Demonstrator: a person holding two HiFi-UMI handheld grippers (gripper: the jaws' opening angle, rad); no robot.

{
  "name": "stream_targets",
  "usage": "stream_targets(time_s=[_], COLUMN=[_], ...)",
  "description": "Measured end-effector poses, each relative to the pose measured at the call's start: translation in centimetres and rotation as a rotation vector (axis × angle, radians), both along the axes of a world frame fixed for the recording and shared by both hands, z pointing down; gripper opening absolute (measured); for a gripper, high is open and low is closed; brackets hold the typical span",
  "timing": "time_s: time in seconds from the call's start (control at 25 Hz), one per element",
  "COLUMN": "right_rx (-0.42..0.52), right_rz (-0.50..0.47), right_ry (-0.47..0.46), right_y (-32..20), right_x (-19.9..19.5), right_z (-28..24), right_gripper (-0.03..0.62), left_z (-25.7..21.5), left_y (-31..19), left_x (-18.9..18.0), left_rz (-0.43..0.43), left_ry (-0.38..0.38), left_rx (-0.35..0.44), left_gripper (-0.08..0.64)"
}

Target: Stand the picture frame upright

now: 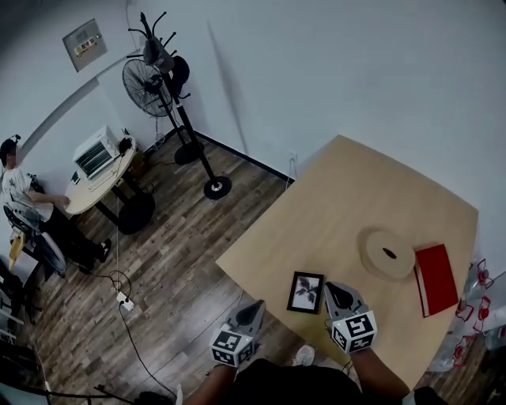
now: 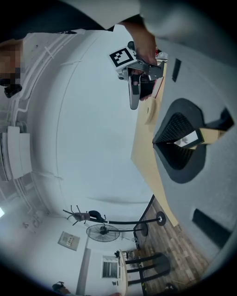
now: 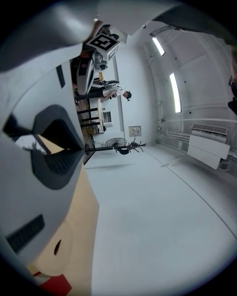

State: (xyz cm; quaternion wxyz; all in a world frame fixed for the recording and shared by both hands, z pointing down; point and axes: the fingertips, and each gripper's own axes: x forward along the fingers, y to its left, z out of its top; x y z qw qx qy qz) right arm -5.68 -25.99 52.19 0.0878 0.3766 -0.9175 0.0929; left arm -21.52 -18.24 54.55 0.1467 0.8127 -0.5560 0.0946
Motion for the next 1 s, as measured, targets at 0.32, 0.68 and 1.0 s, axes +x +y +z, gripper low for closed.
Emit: stream_targets(time_s=[0.32,0.68,1.0], right_rx=[-0.051,-0.11,-0.278], right_rz=[0.046,0.084,0.139], right_ry=[0.002,0.049,0.061], right_y=[-2.9,-5.3,-6.6], right_x=[0.0,-1.4,-0.5], right_z=[1.1,3.4,8.8], right_gripper=[0.009,0.011,0.059], left_z=[0.9,1.8,2.9], left_y=[-4.2,-7.8,-9.3], left_x=[-0.6,-2.0,-1.6], left_rz=[0.051,0.118,0.161], left_ry=[0.007,0.004,0.011], left_rx=[-0.027,-0.042,-0.063], left_gripper=[-0.005,-0.005,-0.005])
